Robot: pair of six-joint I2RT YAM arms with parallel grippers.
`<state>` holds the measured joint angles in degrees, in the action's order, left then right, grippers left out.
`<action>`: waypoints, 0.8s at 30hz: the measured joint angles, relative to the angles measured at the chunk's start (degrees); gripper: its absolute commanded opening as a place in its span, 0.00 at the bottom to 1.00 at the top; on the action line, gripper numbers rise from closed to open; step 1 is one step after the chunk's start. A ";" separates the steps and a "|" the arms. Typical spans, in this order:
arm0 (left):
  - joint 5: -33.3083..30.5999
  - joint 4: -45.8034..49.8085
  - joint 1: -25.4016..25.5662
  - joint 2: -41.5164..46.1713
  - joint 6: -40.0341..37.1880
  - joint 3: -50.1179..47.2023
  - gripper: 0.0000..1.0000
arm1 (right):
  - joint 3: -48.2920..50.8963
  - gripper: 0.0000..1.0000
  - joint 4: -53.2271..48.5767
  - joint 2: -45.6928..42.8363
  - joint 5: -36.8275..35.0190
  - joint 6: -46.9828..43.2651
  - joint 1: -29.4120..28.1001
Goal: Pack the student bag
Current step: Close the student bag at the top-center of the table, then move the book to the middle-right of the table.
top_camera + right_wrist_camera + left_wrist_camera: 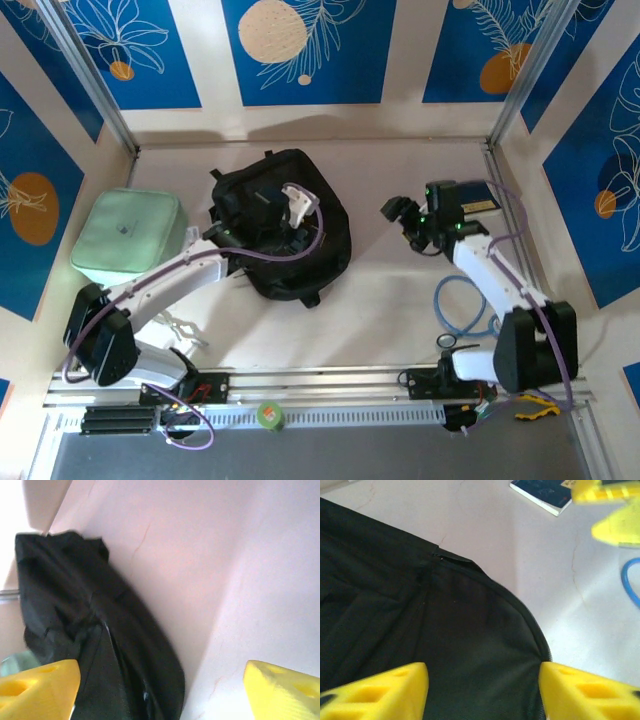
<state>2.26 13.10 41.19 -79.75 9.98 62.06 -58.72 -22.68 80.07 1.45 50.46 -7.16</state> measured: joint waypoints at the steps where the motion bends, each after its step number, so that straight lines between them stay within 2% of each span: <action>1: -0.31 -0.52 -0.24 0.59 1.46 -0.44 0.86 | -4.28 0.90 -1.92 3.48 -0.20 -1.86 1.40; 6: -2.38 -1.73 -2.12 2.82 6.45 -3.19 0.94 | -18.91 0.96 -6.99 16.72 -1.09 -7.74 6.43; 9: -4.72 -1.57 -3.43 3.43 8.72 -4.96 1.00 | -25.90 0.95 -9.33 24.30 -1.60 -9.40 9.29; 17: -8.26 -0.24 -4.72 6.23 11.13 -7.34 1.00 | -41.46 0.90 -13.38 42.38 -2.36 -10.12 14.93; 24: -8.33 -0.22 -4.83 6.73 11.19 -7.34 1.00 | -50.36 0.86 -17.38 50.97 -2.19 -9.88 16.31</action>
<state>-6.07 12.88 36.36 -73.01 21.17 54.72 -109.08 -40.05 131.04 -0.73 40.58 9.15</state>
